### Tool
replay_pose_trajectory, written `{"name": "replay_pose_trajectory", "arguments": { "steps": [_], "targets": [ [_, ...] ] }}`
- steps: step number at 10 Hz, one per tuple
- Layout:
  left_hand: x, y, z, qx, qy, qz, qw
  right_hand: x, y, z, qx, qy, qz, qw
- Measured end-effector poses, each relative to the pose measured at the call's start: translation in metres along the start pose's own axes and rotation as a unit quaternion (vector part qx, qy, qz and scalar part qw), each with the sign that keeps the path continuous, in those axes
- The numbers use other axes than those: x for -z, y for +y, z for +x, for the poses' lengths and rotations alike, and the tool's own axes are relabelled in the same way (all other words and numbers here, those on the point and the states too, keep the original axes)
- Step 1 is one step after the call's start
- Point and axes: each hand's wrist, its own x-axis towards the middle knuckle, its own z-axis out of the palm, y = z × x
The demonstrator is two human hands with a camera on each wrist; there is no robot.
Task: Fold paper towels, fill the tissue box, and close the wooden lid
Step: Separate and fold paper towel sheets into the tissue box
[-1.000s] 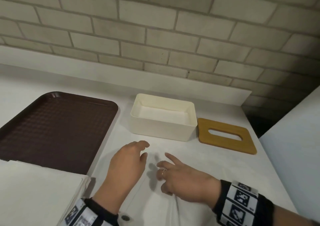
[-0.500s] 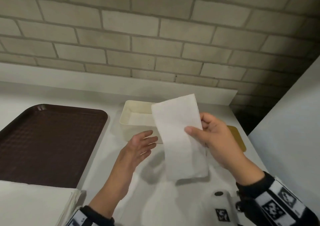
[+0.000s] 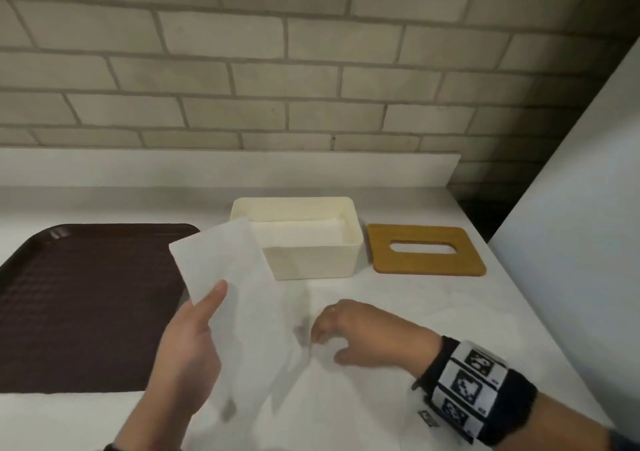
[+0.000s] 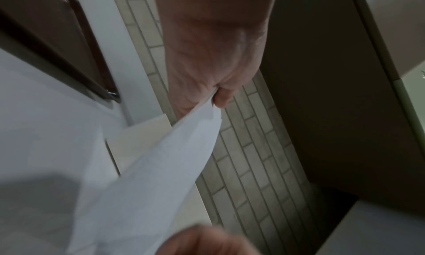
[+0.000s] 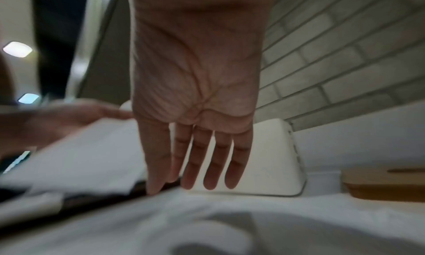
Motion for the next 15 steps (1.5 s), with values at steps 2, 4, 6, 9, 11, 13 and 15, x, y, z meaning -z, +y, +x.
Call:
{"name": "replay_pose_trajectory", "arguments": {
  "steps": [2, 4, 6, 9, 11, 13, 15],
  "targets": [
    [0.013, -0.014, 0.011, 0.02, 0.007, -0.136, 0.99, -0.011, 0.0, 0.006, 0.096, -0.038, -0.212, 0.972],
    [0.008, -0.02, 0.012, 0.011, 0.014, -0.111, 0.994, -0.007, 0.004, 0.002, 0.141, -0.041, -0.25, 0.957],
    [0.009, -0.021, 0.014, 0.063, 0.019, -0.158, 0.985, 0.003, 0.01, -0.012, 0.111, -0.028, -0.17, 0.979],
    [-0.001, -0.019, 0.011, 0.067, 0.003, -0.169, 0.983, 0.089, -0.003, -0.053, -0.022, 0.171, 0.311, 0.935],
    [-0.022, -0.017, 0.014, 0.092, -0.03, -0.177, 0.979, 0.084, 0.006, -0.057, -0.055, 0.171, 0.632, 0.753],
    [-0.043, -0.017, 0.009, 0.119, -0.044, -0.183, 0.975, 0.065, 0.006, -0.055, -0.139, 0.2, 0.699, 0.673],
    [-0.042, -0.018, 0.007, 0.106, -0.105, -0.17, 0.974, 0.067, 0.002, -0.058, -0.181, 0.267, 0.687, 0.651]
  ]
}}
